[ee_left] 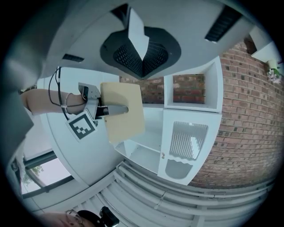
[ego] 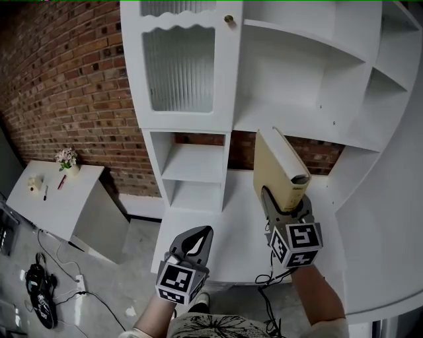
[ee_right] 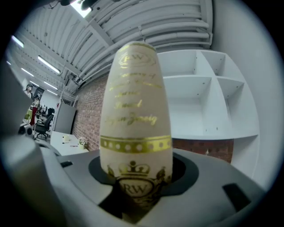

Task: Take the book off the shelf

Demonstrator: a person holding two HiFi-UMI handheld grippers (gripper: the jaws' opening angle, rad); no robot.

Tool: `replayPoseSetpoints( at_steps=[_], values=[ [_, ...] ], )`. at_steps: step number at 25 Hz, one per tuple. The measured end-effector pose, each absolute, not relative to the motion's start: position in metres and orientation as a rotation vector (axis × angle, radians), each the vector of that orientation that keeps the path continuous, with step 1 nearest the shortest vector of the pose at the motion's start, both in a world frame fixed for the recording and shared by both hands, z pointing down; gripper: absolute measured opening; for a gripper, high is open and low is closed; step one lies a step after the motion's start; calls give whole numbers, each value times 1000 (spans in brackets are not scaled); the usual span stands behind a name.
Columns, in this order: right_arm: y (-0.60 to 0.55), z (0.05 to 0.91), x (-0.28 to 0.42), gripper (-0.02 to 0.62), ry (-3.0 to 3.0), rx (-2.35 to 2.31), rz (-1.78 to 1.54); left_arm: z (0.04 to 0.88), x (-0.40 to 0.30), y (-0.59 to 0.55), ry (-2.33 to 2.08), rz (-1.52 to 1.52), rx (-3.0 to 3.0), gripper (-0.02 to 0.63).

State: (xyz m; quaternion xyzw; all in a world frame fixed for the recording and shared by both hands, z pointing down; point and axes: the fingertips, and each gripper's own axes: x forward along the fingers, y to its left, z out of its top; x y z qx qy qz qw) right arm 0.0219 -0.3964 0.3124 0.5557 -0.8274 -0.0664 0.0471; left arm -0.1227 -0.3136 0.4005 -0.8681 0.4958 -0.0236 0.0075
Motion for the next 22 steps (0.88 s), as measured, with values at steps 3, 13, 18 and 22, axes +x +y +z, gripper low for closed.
replayPoseSetpoints(
  at_steps=[3, 13, 18, 22],
  values=[
    [-379, 355, 23, 235, -2503, 1667, -170, 410, -123, -309, 1578, -82, -2722, 14],
    [-340, 417, 21, 235, -2567, 1581, -144, 419, -134, -306, 1636, -95, -2710, 13],
    [-328, 428, 16, 235, -2598, 1526, -154, 425, -132, -306, 1616, -111, -2719, 13],
    [-330, 428, 8, 235, -2611, 1527, -134, 426, -129, -309, 1609, -123, -2743, 14]
  ],
)
